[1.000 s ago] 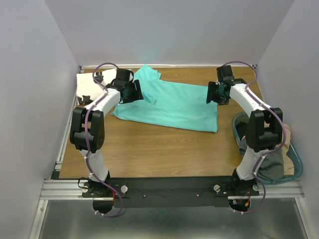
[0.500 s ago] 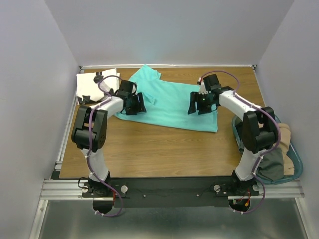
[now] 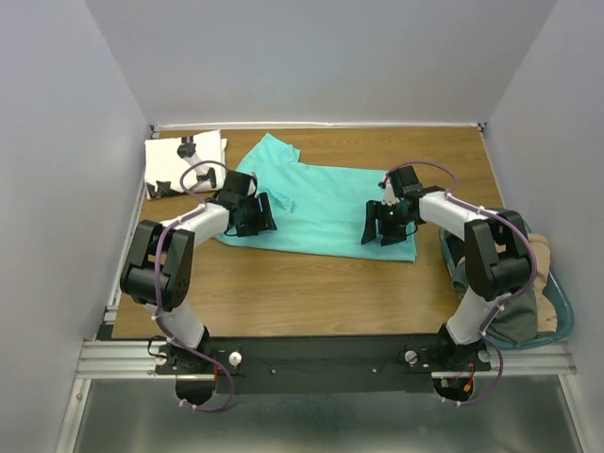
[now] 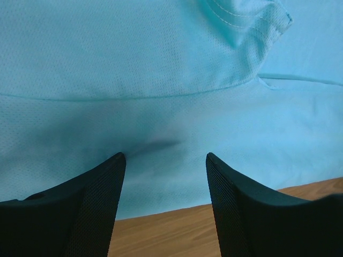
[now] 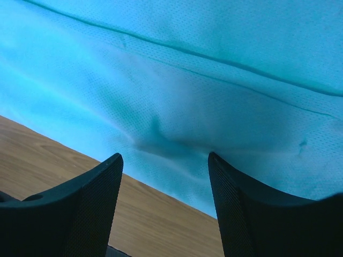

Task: Fold and stack the t-shirts
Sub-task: Fold the tshirt

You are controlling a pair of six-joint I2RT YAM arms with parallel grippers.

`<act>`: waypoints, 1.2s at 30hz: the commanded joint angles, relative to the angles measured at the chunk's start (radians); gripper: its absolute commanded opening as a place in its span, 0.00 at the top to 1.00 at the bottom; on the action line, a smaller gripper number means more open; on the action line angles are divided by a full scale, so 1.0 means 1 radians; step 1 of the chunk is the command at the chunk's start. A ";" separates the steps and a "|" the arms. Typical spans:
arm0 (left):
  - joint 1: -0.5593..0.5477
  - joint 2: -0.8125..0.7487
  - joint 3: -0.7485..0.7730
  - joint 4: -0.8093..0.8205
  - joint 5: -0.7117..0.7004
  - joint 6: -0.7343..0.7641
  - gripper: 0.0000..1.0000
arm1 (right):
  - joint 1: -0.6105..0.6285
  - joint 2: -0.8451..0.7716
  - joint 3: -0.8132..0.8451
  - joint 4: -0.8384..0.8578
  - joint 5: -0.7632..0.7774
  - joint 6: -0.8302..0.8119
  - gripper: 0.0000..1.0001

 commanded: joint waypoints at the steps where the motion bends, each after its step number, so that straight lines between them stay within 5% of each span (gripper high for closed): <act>1: -0.018 -0.070 -0.096 -0.081 0.011 -0.046 0.30 | 0.000 -0.053 -0.092 -0.042 -0.012 0.063 0.28; 11: -0.097 -0.288 -0.277 -0.108 0.031 -0.150 0.30 | 0.002 -0.186 -0.236 -0.161 -0.020 0.088 0.27; 19: -0.100 -0.408 -0.174 -0.219 -0.003 -0.138 0.30 | 0.002 -0.278 -0.155 -0.224 -0.038 0.056 0.27; 27: -0.100 -0.182 0.054 -0.194 -0.003 -0.029 0.29 | 0.000 -0.147 0.084 -0.224 0.060 0.017 0.26; 36: -0.098 0.028 0.079 -0.161 -0.041 0.078 0.30 | 0.000 0.014 0.091 -0.126 0.094 -0.038 0.26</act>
